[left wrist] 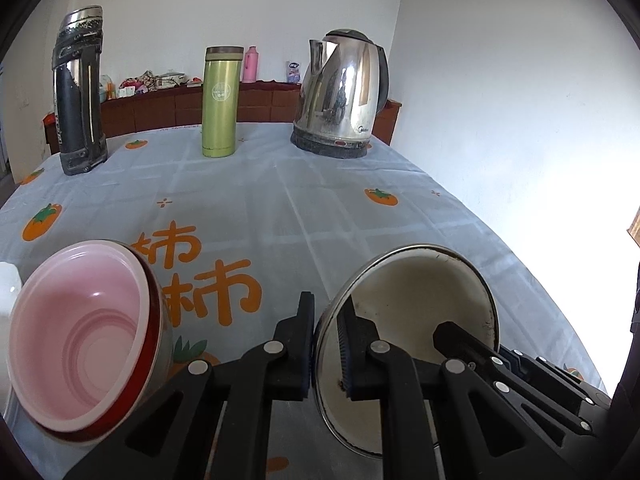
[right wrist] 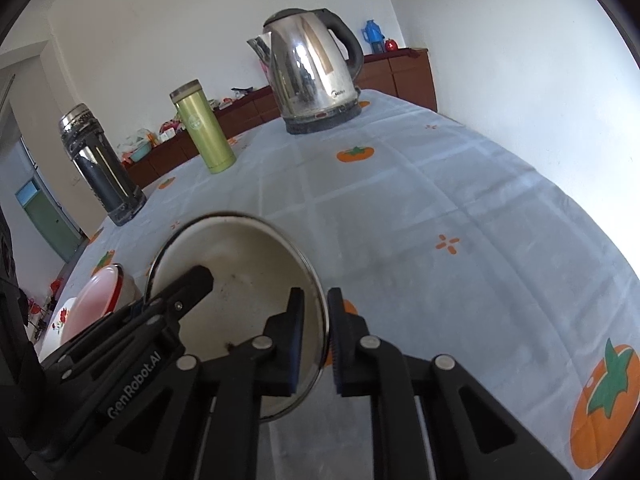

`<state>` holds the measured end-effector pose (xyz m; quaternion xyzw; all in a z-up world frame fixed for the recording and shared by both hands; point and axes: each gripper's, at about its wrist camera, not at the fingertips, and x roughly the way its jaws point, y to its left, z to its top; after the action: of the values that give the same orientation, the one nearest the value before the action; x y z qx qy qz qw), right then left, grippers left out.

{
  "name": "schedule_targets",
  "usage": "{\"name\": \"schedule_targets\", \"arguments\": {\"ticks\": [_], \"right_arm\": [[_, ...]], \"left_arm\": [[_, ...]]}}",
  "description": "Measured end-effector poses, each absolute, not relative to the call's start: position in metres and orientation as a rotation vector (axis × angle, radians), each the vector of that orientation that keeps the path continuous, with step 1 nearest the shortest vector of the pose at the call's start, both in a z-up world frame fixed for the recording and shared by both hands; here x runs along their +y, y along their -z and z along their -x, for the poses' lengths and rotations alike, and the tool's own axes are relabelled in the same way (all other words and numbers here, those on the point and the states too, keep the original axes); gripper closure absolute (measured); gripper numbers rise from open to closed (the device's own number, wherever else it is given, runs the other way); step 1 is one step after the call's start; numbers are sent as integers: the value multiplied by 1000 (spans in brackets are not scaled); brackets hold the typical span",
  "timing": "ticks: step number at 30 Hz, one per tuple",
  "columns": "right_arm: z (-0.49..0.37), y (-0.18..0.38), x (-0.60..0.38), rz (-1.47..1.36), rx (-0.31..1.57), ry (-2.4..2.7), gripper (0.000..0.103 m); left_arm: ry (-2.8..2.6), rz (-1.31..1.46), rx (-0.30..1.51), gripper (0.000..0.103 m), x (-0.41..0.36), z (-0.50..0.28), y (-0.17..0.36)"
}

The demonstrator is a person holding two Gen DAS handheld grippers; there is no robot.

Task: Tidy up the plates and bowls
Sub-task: 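Carry the white enamel bowl with the right gripper toward the nested bowls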

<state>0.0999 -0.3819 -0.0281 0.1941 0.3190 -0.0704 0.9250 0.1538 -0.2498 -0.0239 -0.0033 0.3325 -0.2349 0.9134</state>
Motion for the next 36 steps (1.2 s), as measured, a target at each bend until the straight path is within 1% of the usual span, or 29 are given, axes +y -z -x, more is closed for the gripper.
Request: {"name": "schedule_targets", "arguments": {"ticks": [10,19,27,36], "right_arm": [[-81,19,-373,-443,607,126,91],[-67,4,-349,-468,559,81,91],[-77,-12,-320,-500,546,25,91],[-102,-34,-279,-508,521,-38,91]], "left_arm": [[481,6,623,90,-236,-132,7],[458,-14,549,90,-209,-114,-17],[414,3,498,90,-171,-113,-33],[356,48,453,90,-125,-128,-54]]}}
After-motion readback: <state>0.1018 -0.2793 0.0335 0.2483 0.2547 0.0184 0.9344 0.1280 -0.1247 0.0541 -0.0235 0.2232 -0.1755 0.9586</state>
